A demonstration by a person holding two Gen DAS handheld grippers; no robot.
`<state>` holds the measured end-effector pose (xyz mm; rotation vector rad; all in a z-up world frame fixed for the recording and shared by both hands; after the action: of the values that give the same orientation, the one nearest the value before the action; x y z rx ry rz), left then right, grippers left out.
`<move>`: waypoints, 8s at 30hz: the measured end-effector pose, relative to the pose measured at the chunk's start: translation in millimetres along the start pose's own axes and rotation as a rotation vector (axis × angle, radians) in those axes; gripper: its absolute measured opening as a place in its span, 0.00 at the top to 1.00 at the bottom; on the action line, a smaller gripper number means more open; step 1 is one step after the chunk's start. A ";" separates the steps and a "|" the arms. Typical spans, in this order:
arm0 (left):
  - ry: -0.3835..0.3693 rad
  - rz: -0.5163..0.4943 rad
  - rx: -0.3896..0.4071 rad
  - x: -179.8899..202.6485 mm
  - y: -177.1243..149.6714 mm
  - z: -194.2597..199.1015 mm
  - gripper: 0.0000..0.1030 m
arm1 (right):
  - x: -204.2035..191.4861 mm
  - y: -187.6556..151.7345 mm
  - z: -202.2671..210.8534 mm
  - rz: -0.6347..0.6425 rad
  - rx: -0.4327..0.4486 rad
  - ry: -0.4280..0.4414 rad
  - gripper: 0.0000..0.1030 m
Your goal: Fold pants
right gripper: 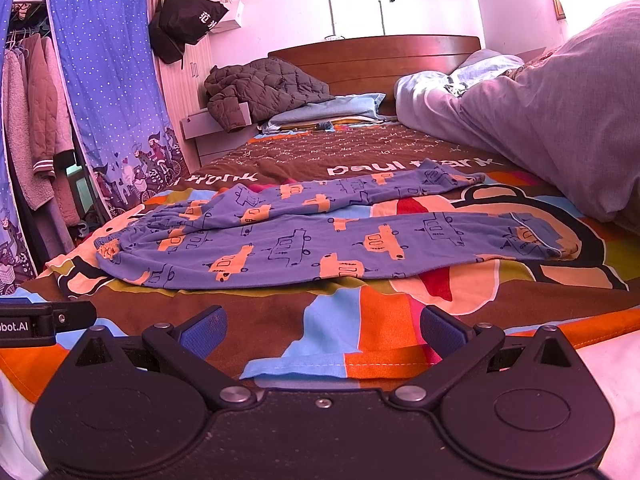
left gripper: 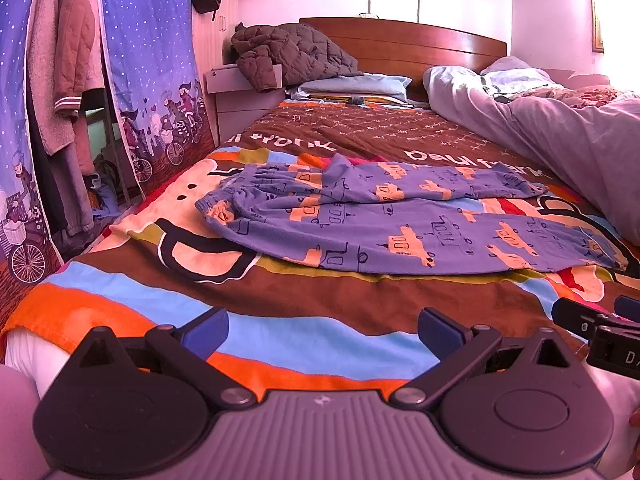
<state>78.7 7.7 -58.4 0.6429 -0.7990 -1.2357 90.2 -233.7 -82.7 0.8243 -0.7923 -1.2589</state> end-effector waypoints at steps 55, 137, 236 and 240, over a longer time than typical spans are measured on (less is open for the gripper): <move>0.019 -0.023 0.007 -4.2 0.4 -8.3 0.00 | -0.1 -11.4 -1.4 -0.075 -0.006 0.086 0.01; 0.112 -0.249 -0.127 -65.1 247.0 -337.6 1.00 | -70.1 225.5 -413.3 0.596 -0.112 0.159 0.99; -0.117 0.031 -0.104 -98.7 111.1 -177.4 0.99 | -74.1 141.7 -183.0 0.541 -0.085 0.266 1.00; -0.138 0.037 -0.103 -104.1 111.2 -174.4 0.99 | -76.7 109.2 -132.4 0.453 -0.072 0.279 1.00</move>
<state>269.9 134.5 -89.2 0.4613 -0.8514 -1.2893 246.9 -133.2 -56.9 0.6938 -0.6562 -0.7463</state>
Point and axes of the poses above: each gripper's, at about its wrist camera, not at the fingertips, and z roughly against the way its jaws point, x to its right, y to its top, the point moved 10 cm from there along -z, roughly the way its jaws point, and after that the axes turned 13 degrees about z, right-handed, at the moved point
